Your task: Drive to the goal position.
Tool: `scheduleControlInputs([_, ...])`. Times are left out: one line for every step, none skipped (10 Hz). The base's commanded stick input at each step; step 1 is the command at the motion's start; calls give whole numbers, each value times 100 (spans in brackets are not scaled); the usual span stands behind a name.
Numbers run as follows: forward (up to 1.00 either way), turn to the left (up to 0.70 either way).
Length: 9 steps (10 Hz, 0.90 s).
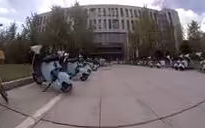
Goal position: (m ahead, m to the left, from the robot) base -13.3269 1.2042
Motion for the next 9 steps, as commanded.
scheduleControlInputs([70, 0])
scheduleControlInputs([70, -22])
scheduleControlInputs([70, -30])
scheduleControlInputs([70, -28])
scheduleControlInputs([70, -26])
scheduleControlInputs([70, -6])
scheduleControlInputs([70, 0])
scheduleControlInputs([70, 0])
scheduleControlInputs([70, 0])
